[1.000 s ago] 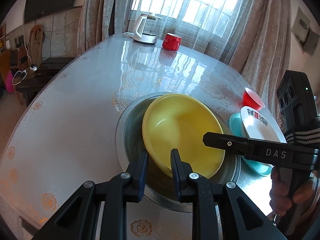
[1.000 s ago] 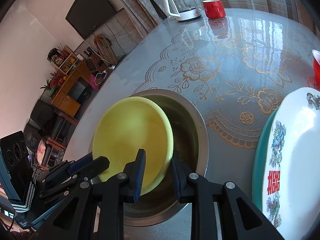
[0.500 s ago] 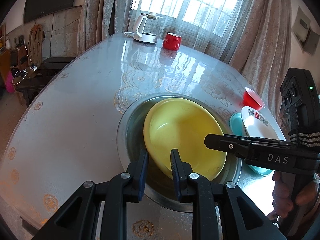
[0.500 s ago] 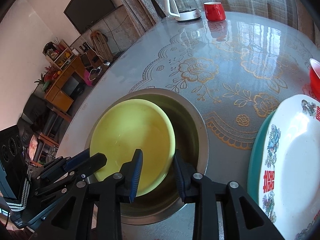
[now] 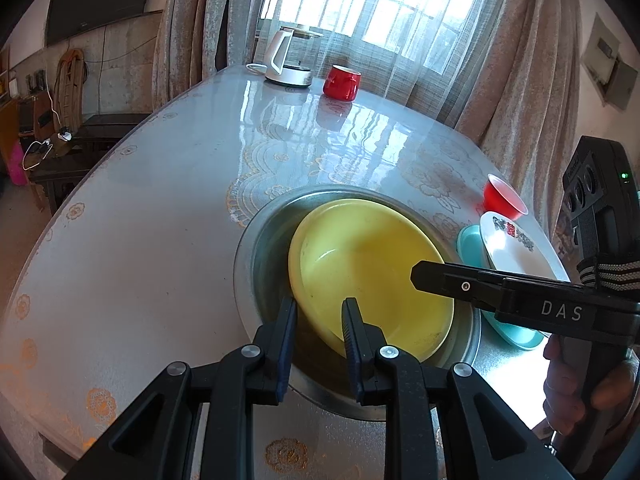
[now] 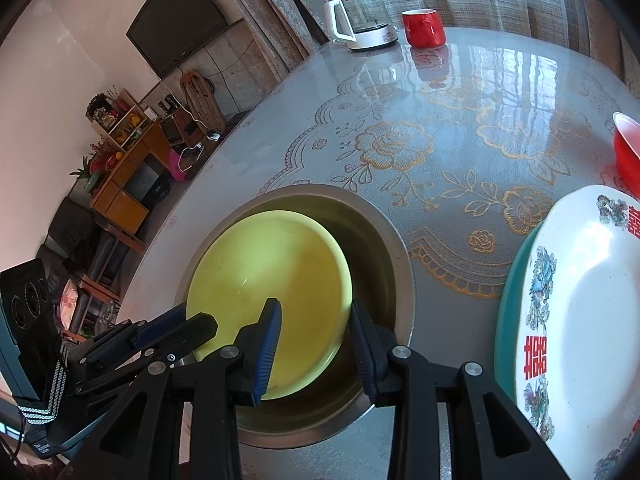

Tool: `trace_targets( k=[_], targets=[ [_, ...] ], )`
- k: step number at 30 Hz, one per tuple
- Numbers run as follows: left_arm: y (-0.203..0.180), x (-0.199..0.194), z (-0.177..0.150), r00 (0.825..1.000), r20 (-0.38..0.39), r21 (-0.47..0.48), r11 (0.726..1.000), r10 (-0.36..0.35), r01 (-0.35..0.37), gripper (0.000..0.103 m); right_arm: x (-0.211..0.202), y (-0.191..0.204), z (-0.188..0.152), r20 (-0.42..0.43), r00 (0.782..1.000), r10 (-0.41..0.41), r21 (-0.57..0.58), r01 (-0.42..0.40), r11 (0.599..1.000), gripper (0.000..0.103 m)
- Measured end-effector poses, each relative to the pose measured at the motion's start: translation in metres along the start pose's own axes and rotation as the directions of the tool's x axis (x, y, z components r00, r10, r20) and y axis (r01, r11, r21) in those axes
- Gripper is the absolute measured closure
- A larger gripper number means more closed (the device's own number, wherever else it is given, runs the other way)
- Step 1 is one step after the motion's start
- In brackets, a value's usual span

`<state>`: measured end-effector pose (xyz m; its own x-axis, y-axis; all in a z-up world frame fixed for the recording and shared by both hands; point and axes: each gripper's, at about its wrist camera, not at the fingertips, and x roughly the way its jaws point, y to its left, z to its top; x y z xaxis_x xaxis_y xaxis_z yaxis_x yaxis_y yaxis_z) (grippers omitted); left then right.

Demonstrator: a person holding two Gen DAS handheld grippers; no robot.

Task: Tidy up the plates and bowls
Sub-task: 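Lower the yellow bowl into the steel basin with both grippers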

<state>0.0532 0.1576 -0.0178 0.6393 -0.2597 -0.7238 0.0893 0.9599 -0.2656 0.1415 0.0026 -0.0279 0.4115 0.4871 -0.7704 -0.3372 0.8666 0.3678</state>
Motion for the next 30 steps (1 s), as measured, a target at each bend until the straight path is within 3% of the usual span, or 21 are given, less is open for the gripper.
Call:
trace_targets(
  k=[18,30],
  targets=[
    [0.001,-0.002,0.001,1.000,0.000,-0.001,1.000,-0.007,0.007,0.080,0.000,0.011,-0.003,0.021,0.998,-0.065,-0.062,0.066,0.996,0.065],
    [0.003,-0.007,0.001,0.999,0.019,0.009,1.000,0.026,-0.026,0.080,-0.003,0.006,-0.004,0.040,0.998,-0.054,-0.036,0.056,0.998,0.065]
  ],
)
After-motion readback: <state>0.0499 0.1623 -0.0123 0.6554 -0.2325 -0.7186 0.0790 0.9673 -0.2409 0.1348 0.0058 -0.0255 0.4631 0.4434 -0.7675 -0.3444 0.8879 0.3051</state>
